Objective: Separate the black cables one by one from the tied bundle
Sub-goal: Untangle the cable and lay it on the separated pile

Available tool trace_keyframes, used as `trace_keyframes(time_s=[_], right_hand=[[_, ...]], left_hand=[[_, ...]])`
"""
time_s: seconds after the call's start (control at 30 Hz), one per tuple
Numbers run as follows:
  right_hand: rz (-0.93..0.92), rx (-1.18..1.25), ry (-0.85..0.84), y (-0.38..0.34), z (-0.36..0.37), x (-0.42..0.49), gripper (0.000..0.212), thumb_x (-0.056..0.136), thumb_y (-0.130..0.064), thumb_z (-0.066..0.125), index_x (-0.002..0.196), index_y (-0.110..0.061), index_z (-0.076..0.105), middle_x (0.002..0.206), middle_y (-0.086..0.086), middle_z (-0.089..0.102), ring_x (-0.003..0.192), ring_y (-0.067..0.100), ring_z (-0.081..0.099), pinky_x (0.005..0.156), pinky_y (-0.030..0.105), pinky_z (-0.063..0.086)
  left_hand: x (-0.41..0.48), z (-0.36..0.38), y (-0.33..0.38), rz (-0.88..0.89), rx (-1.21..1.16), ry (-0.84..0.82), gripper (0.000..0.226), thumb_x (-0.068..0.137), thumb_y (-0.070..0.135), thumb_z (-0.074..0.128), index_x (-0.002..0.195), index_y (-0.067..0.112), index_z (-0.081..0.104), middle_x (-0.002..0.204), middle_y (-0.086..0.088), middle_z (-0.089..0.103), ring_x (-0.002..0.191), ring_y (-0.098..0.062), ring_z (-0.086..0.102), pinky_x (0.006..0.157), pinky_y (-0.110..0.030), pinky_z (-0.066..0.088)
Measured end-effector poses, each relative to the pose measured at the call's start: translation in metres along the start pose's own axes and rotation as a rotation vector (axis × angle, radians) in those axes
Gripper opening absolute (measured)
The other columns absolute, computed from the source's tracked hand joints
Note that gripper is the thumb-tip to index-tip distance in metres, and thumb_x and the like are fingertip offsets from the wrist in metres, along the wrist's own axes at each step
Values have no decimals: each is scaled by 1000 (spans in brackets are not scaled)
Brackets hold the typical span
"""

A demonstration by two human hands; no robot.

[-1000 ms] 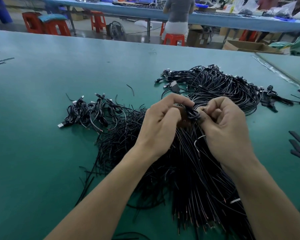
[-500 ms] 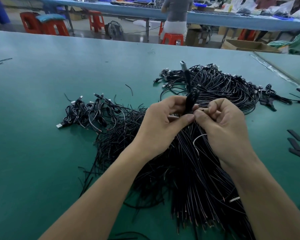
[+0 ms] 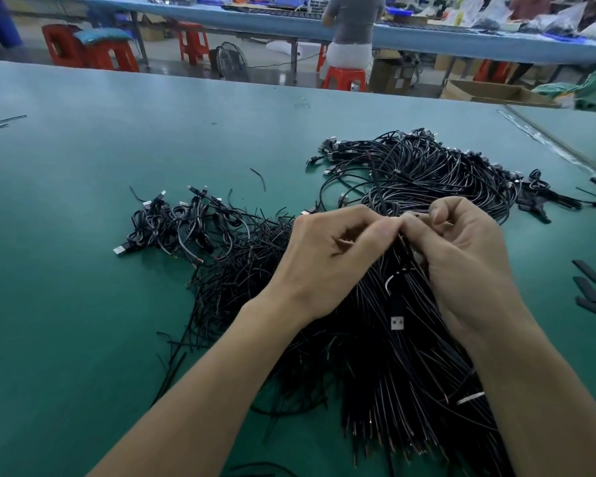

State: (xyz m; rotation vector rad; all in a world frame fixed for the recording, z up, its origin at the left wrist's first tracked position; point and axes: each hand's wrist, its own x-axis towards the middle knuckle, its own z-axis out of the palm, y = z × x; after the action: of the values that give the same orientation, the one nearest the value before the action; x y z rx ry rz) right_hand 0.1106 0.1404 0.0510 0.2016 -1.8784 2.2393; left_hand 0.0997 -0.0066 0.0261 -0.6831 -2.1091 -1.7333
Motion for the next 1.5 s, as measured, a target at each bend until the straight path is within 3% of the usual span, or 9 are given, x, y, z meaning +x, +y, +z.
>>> trace_keyframes(time_s=[0.27, 0.5, 0.7, 0.8, 0.9, 1.0, 1.07, 1.27, 1.5], right_hand=[[-48, -117, -2, -4, 4, -1, 37, 92, 9, 59, 75, -18, 40, 60, -13, 56, 54, -4, 49, 58, 10, 42], [166, 97, -58, -7, 9, -4, 37, 95, 12, 46, 75, -19, 39, 70, 5, 42, 56, 7, 36, 51, 20, 28], [304, 244, -107, -8, 6, -3, 38, 95, 12, 43, 75, -21, 41, 78, 12, 49, 51, 8, 38, 46, 18, 31], [279, 164, -59, -5, 3, -1, 38, 97, 11, 44, 77, -22, 43, 69, 2, 60, 50, 2, 49, 45, 16, 32], [231, 52, -7, -2, 2, 0, 35, 94, 8, 51, 76, -21, 44, 55, -9, 54, 48, 1, 45, 45, 17, 28], [253, 6, -17, -2, 1, -1, 33, 89, 4, 61, 74, -21, 45, 55, -9, 51, 49, 2, 41, 43, 16, 30], [272, -36, -20, -1, 0, -2, 35, 89, 4, 62, 73, -22, 45, 59, -7, 49, 52, 3, 40, 44, 17, 31], [214, -84, 16, 1, 6, -5, 27, 89, 0, 66, 79, -19, 50, 57, -10, 57, 53, 2, 50, 47, 14, 39], [176, -472, -38, 1, 0, -3, 11, 91, -13, 67, 90, -24, 64, 85, 3, 74, 71, 12, 66, 62, 27, 50]], left_hand=[[4, -3, -4, -77, -21, 72, 60, 73, 12, 87, 119, 37, 58, 89, 10, 71, 64, -2, 47, 60, -15, 40], [6, -6, 1, 186, 135, 150, 26, 79, -3, 79, 100, 13, 78, 94, 0, 60, 70, -5, 51, 59, -16, 42], [1, -5, -7, 260, 270, 167, 32, 87, -1, 74, 115, 15, 74, 81, 17, 57, 67, 1, 51, 64, -14, 39], [-1, -4, -2, 189, 193, 106, 31, 90, -1, 63, 115, 14, 74, 80, 14, 69, 63, 3, 57, 61, -11, 42], [-1, -6, 5, 59, 124, 9, 33, 90, 15, 49, 111, 17, 74, 70, -3, 68, 54, -16, 51, 53, -31, 42], [-1, -8, 12, 5, 146, -19, 26, 90, 43, 55, 95, 24, 72, 67, 13, 63, 56, -3, 51, 56, -19, 40], [1, -9, 13, -65, 214, -27, 24, 82, 56, 65, 88, 33, 70, 75, 12, 66, 58, 0, 53, 59, -27, 47], [8, -23, 10, -147, 164, -139, 18, 83, 29, 77, 98, 38, 72, 78, 6, 70, 68, -17, 67, 68, -37, 57], [21, -79, -10, -328, 426, 491, 28, 92, 20, 71, 119, 29, 68, 98, 7, 72, 67, 8, 64, 72, -11, 54]])
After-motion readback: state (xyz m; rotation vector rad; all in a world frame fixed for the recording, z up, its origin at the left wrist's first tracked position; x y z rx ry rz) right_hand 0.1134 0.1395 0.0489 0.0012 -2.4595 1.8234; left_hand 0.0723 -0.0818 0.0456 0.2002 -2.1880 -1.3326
